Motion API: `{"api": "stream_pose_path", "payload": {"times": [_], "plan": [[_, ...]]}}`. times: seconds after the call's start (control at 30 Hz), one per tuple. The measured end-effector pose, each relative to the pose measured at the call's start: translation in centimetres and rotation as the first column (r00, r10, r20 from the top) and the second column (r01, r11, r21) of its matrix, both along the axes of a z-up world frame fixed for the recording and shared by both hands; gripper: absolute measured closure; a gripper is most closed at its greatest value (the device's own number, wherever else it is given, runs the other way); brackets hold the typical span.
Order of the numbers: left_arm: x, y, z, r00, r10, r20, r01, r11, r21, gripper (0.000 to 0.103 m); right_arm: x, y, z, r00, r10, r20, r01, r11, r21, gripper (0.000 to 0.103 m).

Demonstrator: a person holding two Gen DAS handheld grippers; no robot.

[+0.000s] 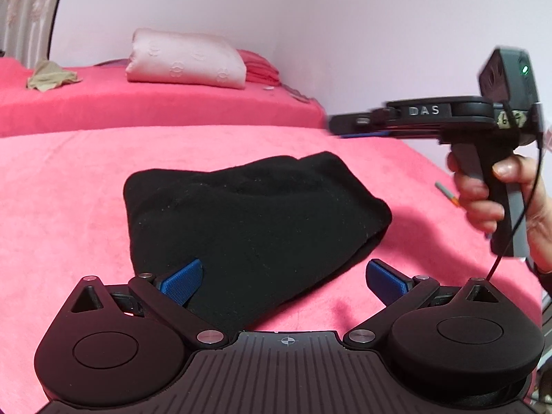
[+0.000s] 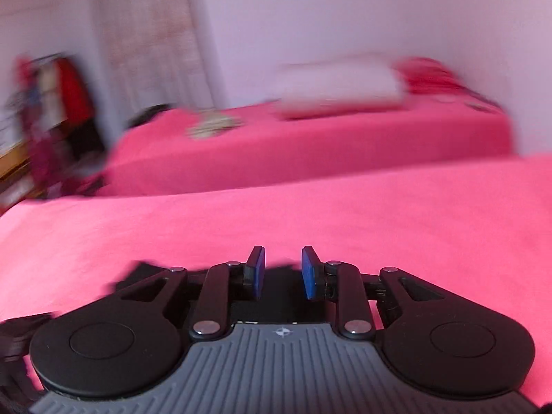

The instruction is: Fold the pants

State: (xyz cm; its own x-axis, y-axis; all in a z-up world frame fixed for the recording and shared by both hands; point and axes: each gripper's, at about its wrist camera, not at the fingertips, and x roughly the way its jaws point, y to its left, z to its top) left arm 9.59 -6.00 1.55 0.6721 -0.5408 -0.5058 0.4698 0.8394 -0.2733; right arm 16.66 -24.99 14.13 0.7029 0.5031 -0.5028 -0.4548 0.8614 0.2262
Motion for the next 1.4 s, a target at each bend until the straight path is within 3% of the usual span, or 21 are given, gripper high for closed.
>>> {"api": "stream_pose_path", "payload": {"times": [0.1, 0.2, 0.27, 0.33, 0.43, 0.47, 0.53, 0.6, 0.67, 0.7, 0.77, 0.9, 0.97, 1.03, 1.1, 1.17, 1.27, 1.4], "plan": [[-0.7, -0.4, -0.1, 1.0, 0.0, 0.023, -0.001, 1.0, 0.02, 0.0, -0.4, 5.6, -0.3, 0.981, 0.191, 0.026, -0.19, 0.98, -0.053, 0.075], [-0.9, -0.8, -0.2, 0.999, -0.005, 0.041, 0.003, 0.999, 0.049, 0.0, 0.5, 9.1, -1.9, 0.953, 0.302, 0.02, -0.3, 0.952, -0.054, 0.074], [-0.9, -0.8, -0.3, 0.999, -0.006, 0.047, 0.004, 0.999, 0.045, 0.0, 2.2, 9.4, -3.3, 0.965, 0.26, -0.035, -0.262, 0.963, -0.069, 0.072], [-0.9, -0.6, -0.3, 0.999, -0.015, 0.046, 0.013, 1.0, 0.024, 0.0, 3.5, 7.1, -5.1, 0.986, 0.148, -0.071, -0.154, 0.984, -0.085, 0.072], [-0.9, -0.8, -0.2, 0.998, -0.021, 0.054, 0.02, 0.999, 0.028, 0.0, 4.7, 2.3, -6.0, 0.989, 0.091, -0.119, -0.079, 0.992, 0.103, 0.076], [-0.9, -0.8, -0.3, 0.998, -0.022, 0.056, 0.02, 0.999, 0.035, 0.0, 4.6, 1.5, -5.8, 0.993, 0.048, -0.107, -0.038, 0.995, 0.097, 0.099], [-0.9, -0.8, -0.3, 0.998, -0.021, 0.056, 0.019, 0.999, 0.039, 0.0, 4.0, 0.5, -5.1, 0.998, -0.005, -0.069, 0.009, 0.998, 0.057, 0.103], [-0.9, -0.8, -0.2, 0.999, -0.015, 0.05, 0.013, 0.999, 0.04, 0.0, 3.4, -0.4, -4.4, 0.998, -0.047, -0.041, 0.05, 0.994, 0.095, 0.098], [-0.9, -0.8, -0.1, 0.999, -0.018, 0.041, 0.016, 0.999, 0.04, 0.0, 3.1, 0.4, -4.5, 0.996, -0.085, 0.008, 0.084, 0.996, 0.027, 0.053], [-0.8, -0.9, 0.0, 0.999, -0.019, 0.037, 0.018, 0.999, 0.044, 0.0, 3.3, 0.8, -5.3, 0.996, -0.086, 0.003, 0.086, 0.996, -0.023, 0.05], [-0.8, -0.9, 0.2, 0.999, -0.021, 0.027, 0.02, 0.999, 0.05, 0.0, 3.1, 1.0, -6.4, 0.995, -0.095, 0.011, 0.096, 0.993, -0.07, 0.061], [-0.7, -1.2, 1.2, 1.0, -0.004, 0.003, 0.003, 0.996, 0.085, 0.0, 2.2, -0.1, -5.6, 0.985, -0.175, 0.008, 0.175, 0.984, -0.036, 0.062], [-0.7, -1.1, 2.0, 1.0, 0.007, -0.011, -0.006, 0.997, 0.076, 0.0, 1.2, -0.7, -5.5, 0.967, -0.249, 0.055, 0.254, 0.961, -0.112, 0.053], [-0.6, -0.8, 2.7, 0.999, 0.034, -0.026, -0.032, 0.997, 0.065, 0.0, 1.3, -0.5, -6.5, 0.972, -0.235, 0.015, 0.234, 0.956, -0.177, 0.045], [-0.3, -0.6, 3.3, 0.996, 0.08, -0.026, -0.077, 0.993, 0.093, 0.0, 1.1, -1.2, -7.2, 0.972, -0.233, -0.008, 0.229, 0.962, -0.149, 0.042], [0.0, -0.6, 3.6, 0.991, 0.133, -0.017, -0.129, 0.982, 0.139, 0.0, 1.1, -1.9, -7.2, 0.964, -0.264, -0.029, 0.257, 0.956, -0.143, 0.026], [0.9, -0.6, 3.7, 0.972, 0.232, -0.031, -0.219, 0.948, 0.231, 0.0, 1.1, -3.4, -7.2, 0.951, -0.295, -0.093, 0.286, 0.953, -0.1, 0.022], [1.7, -0.4, 3.8, 0.953, 0.298, -0.05, -0.273, 0.92, 0.282, 0.0, 0.1, -3.6, -6.6, 0.949, -0.304, -0.089, 0.292, 0.948, -0.122, 0.022]]}}
